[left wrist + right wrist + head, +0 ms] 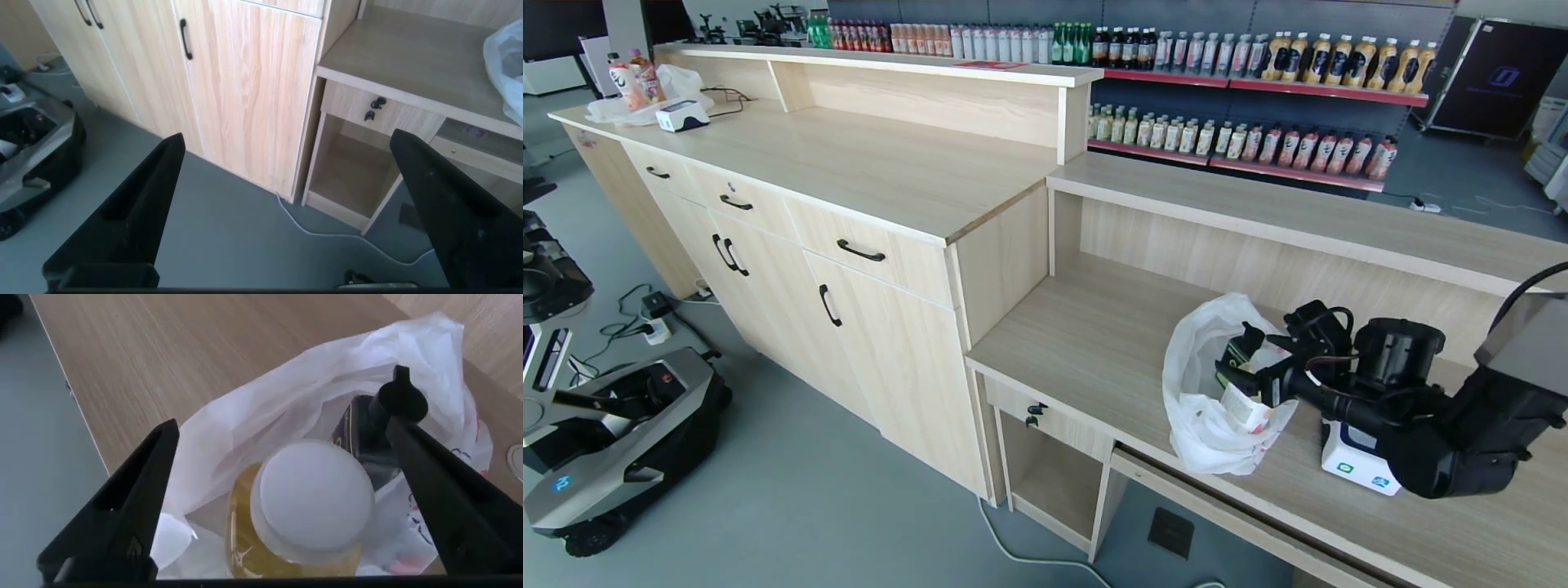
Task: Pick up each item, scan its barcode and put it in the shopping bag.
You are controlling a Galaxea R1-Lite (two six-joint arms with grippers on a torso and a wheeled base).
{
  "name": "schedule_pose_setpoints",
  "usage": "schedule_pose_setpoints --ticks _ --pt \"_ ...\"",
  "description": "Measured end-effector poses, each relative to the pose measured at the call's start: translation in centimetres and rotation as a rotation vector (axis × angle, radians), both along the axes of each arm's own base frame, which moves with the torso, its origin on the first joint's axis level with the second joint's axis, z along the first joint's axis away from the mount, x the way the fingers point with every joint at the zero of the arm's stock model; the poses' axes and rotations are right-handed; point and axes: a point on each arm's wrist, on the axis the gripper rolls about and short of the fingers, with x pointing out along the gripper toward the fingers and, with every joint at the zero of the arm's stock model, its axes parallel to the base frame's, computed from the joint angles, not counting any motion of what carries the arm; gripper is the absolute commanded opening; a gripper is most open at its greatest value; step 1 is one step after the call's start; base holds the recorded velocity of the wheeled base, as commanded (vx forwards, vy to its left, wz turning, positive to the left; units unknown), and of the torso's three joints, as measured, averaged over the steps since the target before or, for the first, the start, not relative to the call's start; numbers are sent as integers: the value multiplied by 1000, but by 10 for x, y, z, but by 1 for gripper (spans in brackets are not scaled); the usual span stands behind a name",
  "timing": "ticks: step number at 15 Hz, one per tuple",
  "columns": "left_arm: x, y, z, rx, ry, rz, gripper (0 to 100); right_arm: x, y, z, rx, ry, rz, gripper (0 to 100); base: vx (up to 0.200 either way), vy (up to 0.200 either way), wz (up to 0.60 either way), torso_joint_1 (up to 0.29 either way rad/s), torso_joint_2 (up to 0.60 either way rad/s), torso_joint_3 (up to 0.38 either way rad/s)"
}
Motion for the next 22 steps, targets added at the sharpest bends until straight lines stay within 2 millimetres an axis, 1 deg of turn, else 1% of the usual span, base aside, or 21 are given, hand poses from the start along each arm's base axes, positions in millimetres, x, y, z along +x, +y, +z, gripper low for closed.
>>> schedule_pose_setpoints --ticks 2,3,4,5,6,7,8,9,11,13,16,18,20,21,22 --pt "0 0 0 0 0 0 100 -18 -3 37 -14 -21 -10 100 0 0 0 0 0 0" --pt "0 0 0 0 0 0 100 -32 -8 57 -41 -54 -23 100 0 0 0 0 0 0" --pt "0 0 0 0 0 0 100 -48 -17 74 -86 -84 -48 100 0 0 -600 2 2 -2" --pt "0 0 0 0 0 0 100 -62 -28 87 -136 -108 -81 100 0 0 -600 2 2 2" --pt "0 0 0 0 0 0 100 -78 -43 98 -196 -129 -134 100 0 0 -600 2 2 2" --pt "0 0 0 0 0 0 100 -94 -57 108 -241 -139 -205 100 0 0 -600 -2 2 2" --pt "0 0 0 0 0 -1 100 -106 -68 116 -266 -147 -276 100 0 0 -600 2 7 -2" --pt "0 0 0 0 0 0 100 -117 -76 125 -265 -162 -359 100 0 0 -600 7 2 -7" --pt "0 0 0 0 0 0 100 -133 -85 142 -221 -198 -510 100 0 0 -600 0 2 5" --pt "0 0 0 0 0 0 100 -149 -88 152 -210 -195 -576 100 0 0 -600 5 2 0" --pt "0 0 0 0 0 0 100 -177 -83 160 -204 -127 -597 100 0 0 -600 4 5 4" --pt "0 0 0 0 0 0 100 -196 -77 159 -178 -66 -598 100 0 0 -600 2 2 2" --pt "0 0 0 0 0 0 100 -211 -72 159 -110 -75 -610 100 0 0 0 0 0 0" --pt "0 0 0 0 1 -1 100 -219 -69 157 -73 -79 -615 100 0 0 0 0 0 0" --pt "0 0 0 0 0 0 100 -228 -66 150 -30 -68 -619 100 0 0 0 0 0 0"
